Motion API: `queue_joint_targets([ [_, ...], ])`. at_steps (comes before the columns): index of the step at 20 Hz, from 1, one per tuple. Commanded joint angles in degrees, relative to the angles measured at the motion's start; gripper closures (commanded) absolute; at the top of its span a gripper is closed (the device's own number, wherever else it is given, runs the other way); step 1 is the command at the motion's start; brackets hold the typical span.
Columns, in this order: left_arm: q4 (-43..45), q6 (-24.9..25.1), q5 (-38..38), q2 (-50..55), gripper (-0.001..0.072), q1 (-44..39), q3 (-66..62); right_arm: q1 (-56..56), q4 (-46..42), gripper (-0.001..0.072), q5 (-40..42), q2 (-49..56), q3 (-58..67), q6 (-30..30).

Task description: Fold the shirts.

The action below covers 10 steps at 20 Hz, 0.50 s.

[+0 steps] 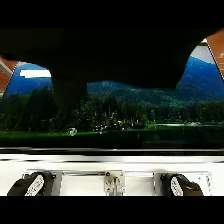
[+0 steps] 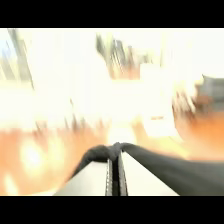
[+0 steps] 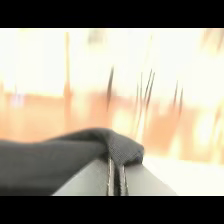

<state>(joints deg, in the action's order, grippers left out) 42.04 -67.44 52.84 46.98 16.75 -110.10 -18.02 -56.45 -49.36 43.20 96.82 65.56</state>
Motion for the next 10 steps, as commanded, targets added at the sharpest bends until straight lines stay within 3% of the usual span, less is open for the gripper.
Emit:
queue_joint_targets([
  [1, 12.20, -8.20, 1.22, -8.15, 0.0669, 0.04, -4.50, -0.02, -9.29, 0.0642, -0.66, -10.27, 3.34, 5.55],
  [3, 21.16, -12.98, 7.56, -11.28, 0.0669, 0.04, -4.50, -0.02, -14.67, 0.0642, -7.65, -12.87, 3.32, 9.14],
  [5, 26.18, -13.46, 13.29, -13.18, 0.0669, 0.04, -4.50, -0.02, -17.99, 0.0642, -13.79, -13.86, 3.32, 9.90],
  [10, 27.47, -13.46, 21.38, -13.53, 0.0669, 0.04, -4.42, -0.02, -19.23, 0.0643, -18.08, -12.70, 3.32, 10.29],
])
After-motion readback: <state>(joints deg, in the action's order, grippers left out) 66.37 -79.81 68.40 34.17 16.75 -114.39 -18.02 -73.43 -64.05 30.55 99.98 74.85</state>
